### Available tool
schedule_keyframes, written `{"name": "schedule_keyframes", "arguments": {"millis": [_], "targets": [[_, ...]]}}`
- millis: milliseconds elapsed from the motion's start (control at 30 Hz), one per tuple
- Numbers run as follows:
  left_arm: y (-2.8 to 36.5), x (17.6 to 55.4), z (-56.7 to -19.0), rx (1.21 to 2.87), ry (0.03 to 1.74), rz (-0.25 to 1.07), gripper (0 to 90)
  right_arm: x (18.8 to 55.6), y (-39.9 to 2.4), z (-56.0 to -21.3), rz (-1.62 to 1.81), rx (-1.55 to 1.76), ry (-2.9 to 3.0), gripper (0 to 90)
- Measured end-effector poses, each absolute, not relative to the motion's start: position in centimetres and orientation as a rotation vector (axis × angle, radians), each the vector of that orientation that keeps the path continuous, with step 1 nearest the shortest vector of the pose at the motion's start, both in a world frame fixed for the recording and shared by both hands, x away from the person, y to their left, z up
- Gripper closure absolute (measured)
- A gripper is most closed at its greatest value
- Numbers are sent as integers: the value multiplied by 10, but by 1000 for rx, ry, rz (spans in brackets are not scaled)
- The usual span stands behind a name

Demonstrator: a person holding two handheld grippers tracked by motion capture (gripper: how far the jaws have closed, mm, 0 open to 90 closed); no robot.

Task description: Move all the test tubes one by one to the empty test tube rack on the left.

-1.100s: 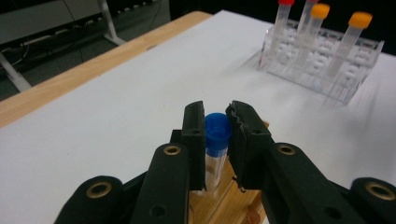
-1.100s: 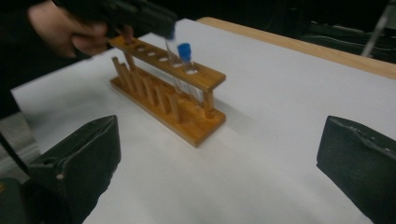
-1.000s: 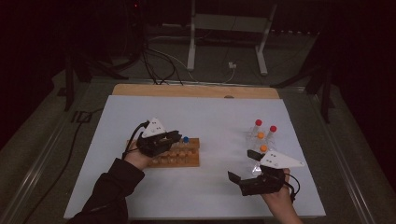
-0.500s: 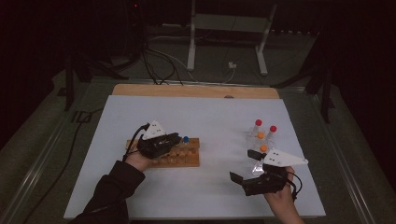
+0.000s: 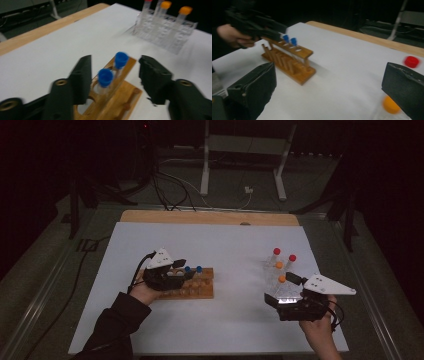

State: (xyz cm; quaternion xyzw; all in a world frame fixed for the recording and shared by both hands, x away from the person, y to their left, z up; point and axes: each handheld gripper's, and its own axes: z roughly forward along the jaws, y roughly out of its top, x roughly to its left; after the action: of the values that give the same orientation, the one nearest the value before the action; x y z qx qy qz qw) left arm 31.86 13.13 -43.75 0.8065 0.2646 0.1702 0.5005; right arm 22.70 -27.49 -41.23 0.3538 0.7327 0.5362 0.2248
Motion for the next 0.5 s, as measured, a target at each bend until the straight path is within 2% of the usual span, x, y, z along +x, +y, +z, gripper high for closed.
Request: {"name": "schedule_keyframes", "arguments": {"millis": [133,300,500], "targets": [[136,306,-428,1953,607,385,188,226,-281,-415,1363,1001,1921,0],[140,291,-424,1957,583,342,30,231,-287,-421,1345,1052,1937,0],[145,273,-425,1939,545,327,9,234,-298,-430,1291,1121,1931,0]]}}
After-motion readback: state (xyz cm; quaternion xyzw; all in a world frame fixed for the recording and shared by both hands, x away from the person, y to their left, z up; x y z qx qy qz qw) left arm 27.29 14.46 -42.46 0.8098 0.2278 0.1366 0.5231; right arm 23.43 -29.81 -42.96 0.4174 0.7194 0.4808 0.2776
